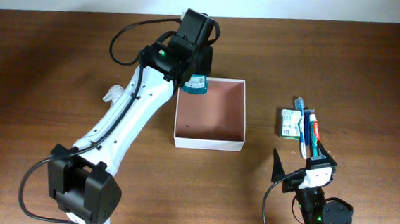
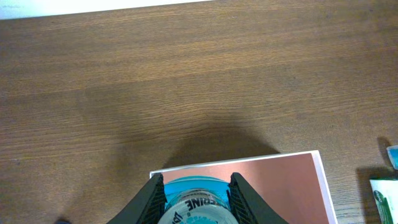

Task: Pack container
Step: 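Lift the Listerine bottle with left gripper and carry over the box, then lower the Listerine bottle into the box's back-left corner, open left gripper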

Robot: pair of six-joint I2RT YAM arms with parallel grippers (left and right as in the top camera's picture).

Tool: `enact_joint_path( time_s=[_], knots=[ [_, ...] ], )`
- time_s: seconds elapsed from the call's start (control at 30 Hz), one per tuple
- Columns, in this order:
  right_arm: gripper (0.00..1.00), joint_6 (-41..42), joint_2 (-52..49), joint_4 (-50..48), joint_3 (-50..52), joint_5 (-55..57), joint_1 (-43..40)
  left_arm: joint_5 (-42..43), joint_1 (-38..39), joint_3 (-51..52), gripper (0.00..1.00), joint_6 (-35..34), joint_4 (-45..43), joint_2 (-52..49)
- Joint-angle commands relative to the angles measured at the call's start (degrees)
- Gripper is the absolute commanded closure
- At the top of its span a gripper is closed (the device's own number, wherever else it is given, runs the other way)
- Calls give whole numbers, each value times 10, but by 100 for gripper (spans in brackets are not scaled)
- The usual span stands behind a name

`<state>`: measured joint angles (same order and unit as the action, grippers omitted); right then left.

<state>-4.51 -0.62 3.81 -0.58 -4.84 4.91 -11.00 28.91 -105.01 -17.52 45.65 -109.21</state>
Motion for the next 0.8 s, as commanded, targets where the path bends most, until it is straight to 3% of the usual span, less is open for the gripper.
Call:
enact_joint_path(
  time_s=[0.0,0.77],
  knots=[
    [2,3,4,3,3,-1,-5,-8,6,-19,72,5,-9,0],
    [2,3,4,3,3,-1,-5,-58,7,-18,73,4,-24,-47]
  ],
)
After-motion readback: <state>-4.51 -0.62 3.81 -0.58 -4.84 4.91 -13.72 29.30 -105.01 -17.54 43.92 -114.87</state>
